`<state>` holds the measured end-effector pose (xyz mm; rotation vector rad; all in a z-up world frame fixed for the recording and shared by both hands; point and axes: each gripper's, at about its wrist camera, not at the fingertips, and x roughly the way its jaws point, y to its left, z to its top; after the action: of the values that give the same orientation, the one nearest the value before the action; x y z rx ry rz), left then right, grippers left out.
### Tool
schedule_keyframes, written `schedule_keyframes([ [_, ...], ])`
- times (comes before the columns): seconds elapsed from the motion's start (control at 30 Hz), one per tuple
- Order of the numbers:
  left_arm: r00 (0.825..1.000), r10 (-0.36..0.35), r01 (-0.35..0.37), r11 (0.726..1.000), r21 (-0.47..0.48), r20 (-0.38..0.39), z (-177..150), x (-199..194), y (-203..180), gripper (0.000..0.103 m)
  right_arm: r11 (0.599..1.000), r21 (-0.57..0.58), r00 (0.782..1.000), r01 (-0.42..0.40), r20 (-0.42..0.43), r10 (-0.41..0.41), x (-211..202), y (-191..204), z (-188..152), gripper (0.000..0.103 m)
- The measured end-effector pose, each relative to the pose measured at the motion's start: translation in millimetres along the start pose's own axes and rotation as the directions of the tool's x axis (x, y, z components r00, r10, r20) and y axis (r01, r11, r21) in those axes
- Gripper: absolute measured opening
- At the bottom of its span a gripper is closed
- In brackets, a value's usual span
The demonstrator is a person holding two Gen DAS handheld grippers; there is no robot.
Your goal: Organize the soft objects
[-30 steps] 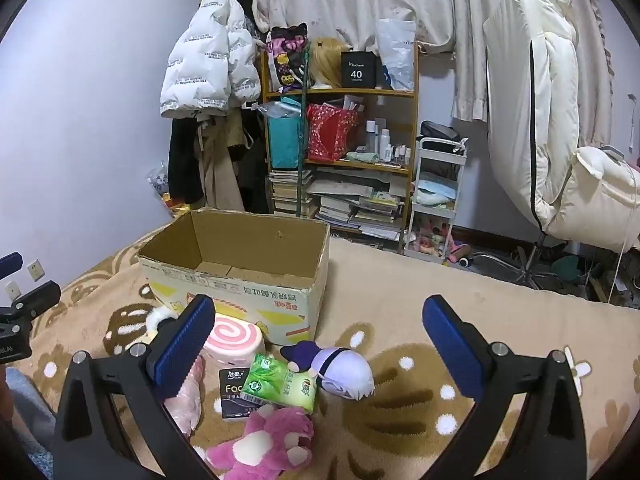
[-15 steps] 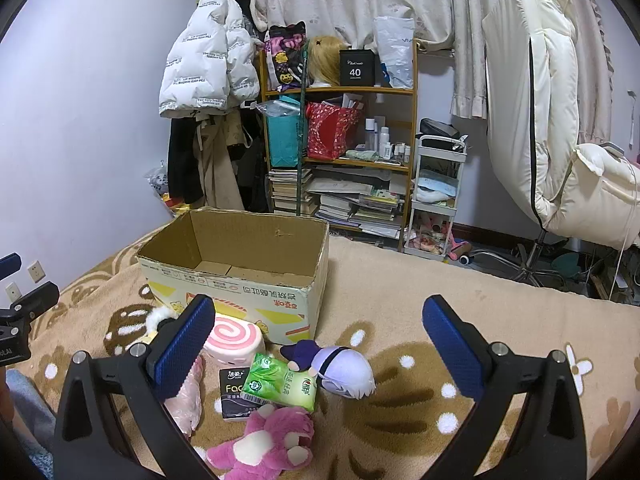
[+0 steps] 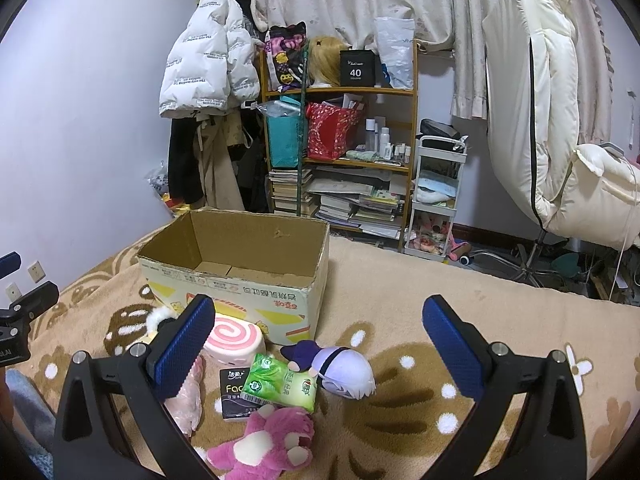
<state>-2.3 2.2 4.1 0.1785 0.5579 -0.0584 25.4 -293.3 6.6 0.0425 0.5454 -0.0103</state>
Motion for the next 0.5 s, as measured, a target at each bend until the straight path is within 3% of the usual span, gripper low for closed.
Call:
schedule_keyframes([
  [0.5, 1.0, 0.001, -0.001, 1.0, 0.002, 0.002, -1.0, -0.3, -0.7, 0.101, 1.0, -0.001, 1.0, 0.002, -0.001, -0.002, 0.2, 0.4, 0.4, 0.103],
])
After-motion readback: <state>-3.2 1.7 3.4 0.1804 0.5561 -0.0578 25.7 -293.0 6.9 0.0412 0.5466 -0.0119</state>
